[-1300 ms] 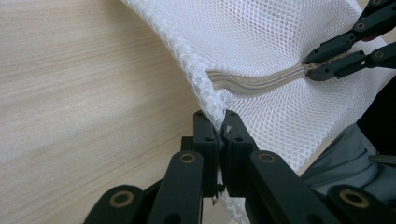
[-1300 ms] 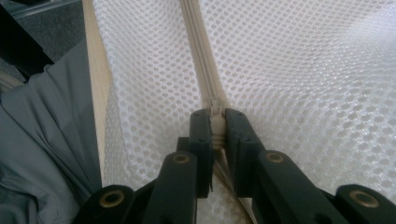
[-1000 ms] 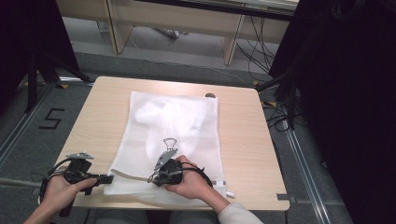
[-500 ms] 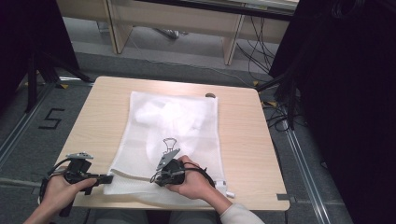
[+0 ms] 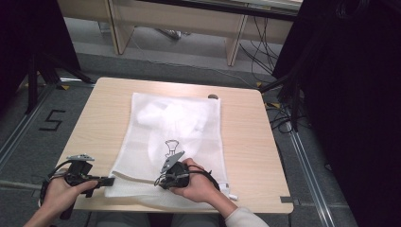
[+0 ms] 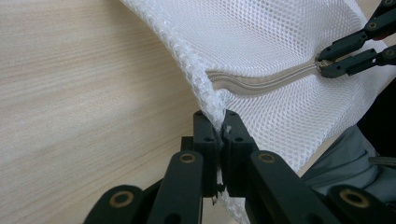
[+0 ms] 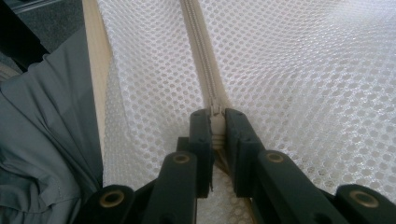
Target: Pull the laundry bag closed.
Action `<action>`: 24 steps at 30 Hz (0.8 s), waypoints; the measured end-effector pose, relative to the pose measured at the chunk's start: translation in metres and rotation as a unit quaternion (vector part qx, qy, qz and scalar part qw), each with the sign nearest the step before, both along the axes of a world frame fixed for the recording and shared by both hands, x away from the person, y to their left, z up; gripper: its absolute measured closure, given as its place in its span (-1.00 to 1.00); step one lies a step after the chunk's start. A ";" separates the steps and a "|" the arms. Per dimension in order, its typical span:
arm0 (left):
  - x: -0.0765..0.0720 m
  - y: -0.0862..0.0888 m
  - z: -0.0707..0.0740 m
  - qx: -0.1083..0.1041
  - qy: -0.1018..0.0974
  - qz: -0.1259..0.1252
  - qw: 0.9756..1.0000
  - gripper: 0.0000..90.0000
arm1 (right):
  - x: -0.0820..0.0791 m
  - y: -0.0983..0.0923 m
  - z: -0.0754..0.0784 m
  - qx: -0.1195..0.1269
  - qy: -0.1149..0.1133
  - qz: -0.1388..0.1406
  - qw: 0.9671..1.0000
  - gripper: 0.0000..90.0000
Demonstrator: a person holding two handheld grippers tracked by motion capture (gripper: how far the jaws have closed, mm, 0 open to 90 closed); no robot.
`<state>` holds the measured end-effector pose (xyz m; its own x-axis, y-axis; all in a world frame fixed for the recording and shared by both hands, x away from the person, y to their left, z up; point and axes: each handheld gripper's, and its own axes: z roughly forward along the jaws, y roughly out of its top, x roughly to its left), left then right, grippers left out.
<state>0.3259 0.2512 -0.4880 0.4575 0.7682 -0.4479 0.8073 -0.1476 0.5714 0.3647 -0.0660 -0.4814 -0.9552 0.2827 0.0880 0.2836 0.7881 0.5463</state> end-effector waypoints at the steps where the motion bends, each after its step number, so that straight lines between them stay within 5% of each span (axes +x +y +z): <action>1: 0.000 0.000 0.000 -0.001 0.000 0.002 1.000 0.90 | 0.000 0.000 0.000 0.002 0.000 0.001 1.000 0.84; 24: 0.000 0.001 0.000 0.006 -0.002 0.000 1.000 0.90 | 0.003 -0.017 0.004 0.002 -0.005 -0.006 1.000 0.84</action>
<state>0.3264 0.2522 -0.4878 0.4592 0.7733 -0.4371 0.8050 -0.1542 0.5730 0.3677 -0.0828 -0.4776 -0.9527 0.2934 0.0791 0.2870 0.7829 0.5520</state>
